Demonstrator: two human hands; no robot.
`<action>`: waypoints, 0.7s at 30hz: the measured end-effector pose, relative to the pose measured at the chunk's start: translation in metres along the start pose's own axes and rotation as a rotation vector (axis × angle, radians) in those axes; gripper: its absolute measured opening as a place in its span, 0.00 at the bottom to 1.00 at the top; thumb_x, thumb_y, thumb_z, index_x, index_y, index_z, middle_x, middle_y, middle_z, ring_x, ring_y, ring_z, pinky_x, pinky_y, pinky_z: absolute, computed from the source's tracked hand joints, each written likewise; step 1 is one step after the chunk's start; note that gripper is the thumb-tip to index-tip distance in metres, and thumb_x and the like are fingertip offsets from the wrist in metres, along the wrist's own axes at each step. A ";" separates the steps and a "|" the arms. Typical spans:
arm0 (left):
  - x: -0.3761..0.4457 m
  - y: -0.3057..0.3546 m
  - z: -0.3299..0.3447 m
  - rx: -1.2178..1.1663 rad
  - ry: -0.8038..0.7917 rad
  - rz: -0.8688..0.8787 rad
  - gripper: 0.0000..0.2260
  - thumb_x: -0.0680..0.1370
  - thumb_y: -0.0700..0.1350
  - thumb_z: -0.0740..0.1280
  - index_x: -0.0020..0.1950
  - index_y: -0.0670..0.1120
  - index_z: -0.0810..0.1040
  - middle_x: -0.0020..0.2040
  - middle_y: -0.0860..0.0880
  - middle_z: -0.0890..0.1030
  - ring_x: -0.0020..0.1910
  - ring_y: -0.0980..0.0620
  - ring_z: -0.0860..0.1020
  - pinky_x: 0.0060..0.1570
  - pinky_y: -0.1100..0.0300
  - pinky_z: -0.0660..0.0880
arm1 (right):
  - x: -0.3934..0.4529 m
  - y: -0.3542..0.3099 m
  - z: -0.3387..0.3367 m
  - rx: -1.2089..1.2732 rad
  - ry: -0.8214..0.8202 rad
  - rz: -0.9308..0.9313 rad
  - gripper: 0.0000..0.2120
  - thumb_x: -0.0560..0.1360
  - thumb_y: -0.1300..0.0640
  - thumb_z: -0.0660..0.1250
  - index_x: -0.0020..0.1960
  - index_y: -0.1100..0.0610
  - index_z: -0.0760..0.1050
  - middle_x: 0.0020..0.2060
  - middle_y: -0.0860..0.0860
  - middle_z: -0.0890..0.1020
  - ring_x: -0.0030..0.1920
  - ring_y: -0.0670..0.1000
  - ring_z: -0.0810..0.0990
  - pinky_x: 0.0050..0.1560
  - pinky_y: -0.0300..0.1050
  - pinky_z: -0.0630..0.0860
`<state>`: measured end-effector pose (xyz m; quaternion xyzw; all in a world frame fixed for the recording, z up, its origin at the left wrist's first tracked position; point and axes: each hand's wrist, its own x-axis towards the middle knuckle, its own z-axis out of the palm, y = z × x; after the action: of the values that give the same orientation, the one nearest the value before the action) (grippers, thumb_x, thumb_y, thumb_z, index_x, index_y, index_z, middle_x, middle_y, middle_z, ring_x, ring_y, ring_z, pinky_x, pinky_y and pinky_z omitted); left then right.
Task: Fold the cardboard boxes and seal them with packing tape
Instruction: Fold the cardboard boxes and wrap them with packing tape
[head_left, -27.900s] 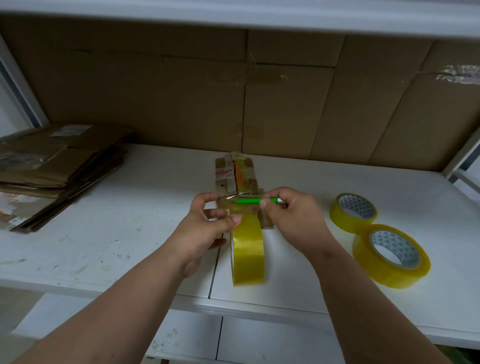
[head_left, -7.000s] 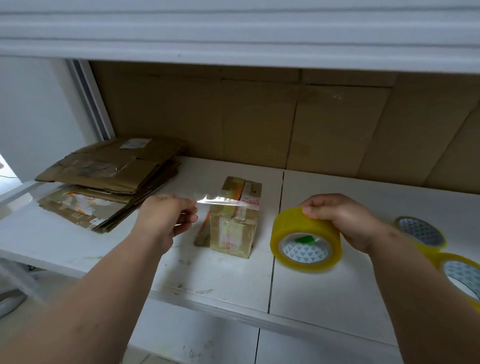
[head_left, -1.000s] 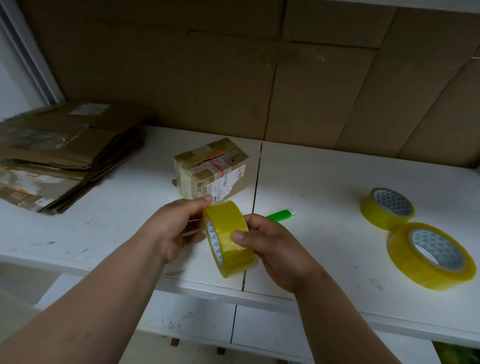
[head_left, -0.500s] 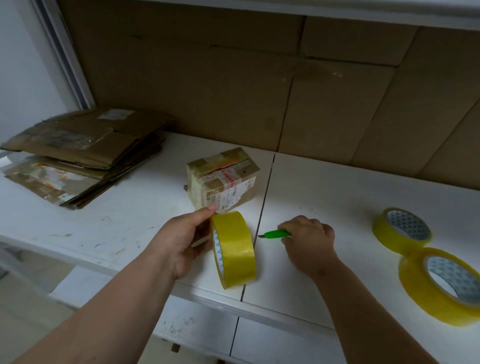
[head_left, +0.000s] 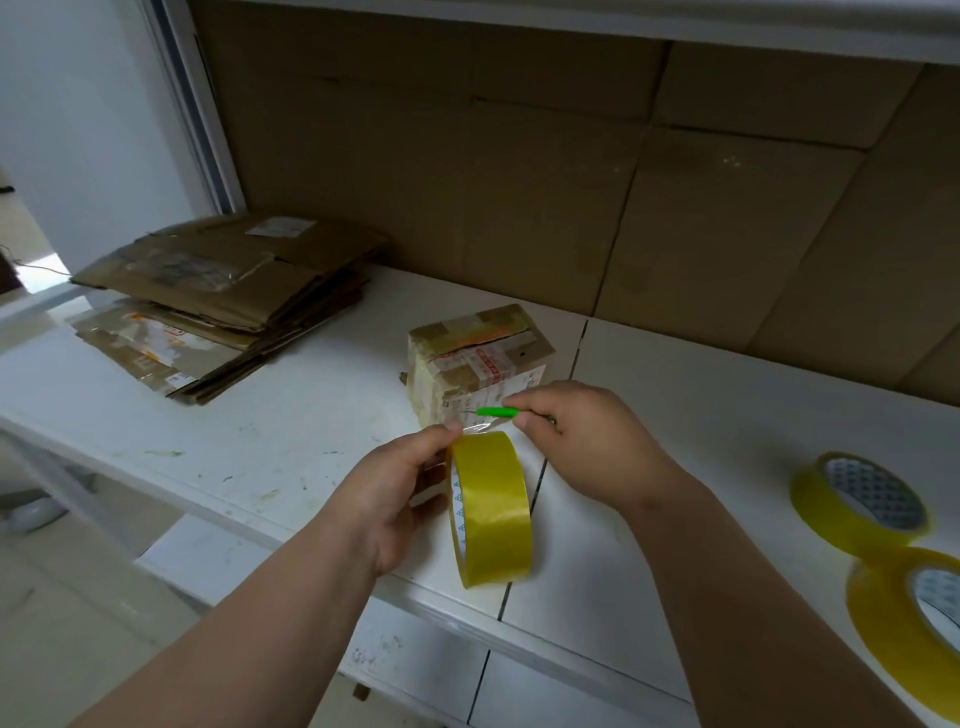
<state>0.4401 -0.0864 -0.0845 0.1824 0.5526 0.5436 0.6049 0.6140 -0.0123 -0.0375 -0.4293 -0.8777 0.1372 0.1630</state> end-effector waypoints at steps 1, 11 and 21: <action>0.000 -0.001 0.000 0.008 -0.001 0.004 0.29 0.61 0.55 0.75 0.59 0.44 0.82 0.51 0.42 0.84 0.50 0.46 0.80 0.58 0.48 0.75 | 0.005 -0.002 -0.001 0.001 -0.012 0.001 0.15 0.81 0.53 0.61 0.65 0.47 0.79 0.59 0.49 0.82 0.57 0.51 0.78 0.58 0.47 0.75; 0.000 -0.001 0.000 0.061 0.025 0.036 0.15 0.72 0.51 0.74 0.55 0.45 0.84 0.49 0.45 0.86 0.50 0.47 0.82 0.47 0.55 0.75 | 0.035 -0.012 -0.004 -0.141 -0.178 0.034 0.12 0.80 0.49 0.63 0.59 0.44 0.81 0.52 0.46 0.84 0.49 0.50 0.80 0.47 0.43 0.76; 0.001 -0.002 -0.003 0.027 0.054 0.042 0.15 0.72 0.51 0.74 0.56 0.46 0.84 0.49 0.50 0.86 0.50 0.52 0.83 0.53 0.55 0.75 | 0.045 -0.014 0.002 -0.204 -0.173 0.040 0.11 0.78 0.50 0.65 0.56 0.47 0.83 0.49 0.47 0.83 0.48 0.51 0.80 0.45 0.43 0.76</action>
<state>0.4384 -0.0869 -0.0877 0.1873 0.5719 0.5534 0.5759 0.5771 0.0153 -0.0264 -0.4475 -0.8891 0.0872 0.0393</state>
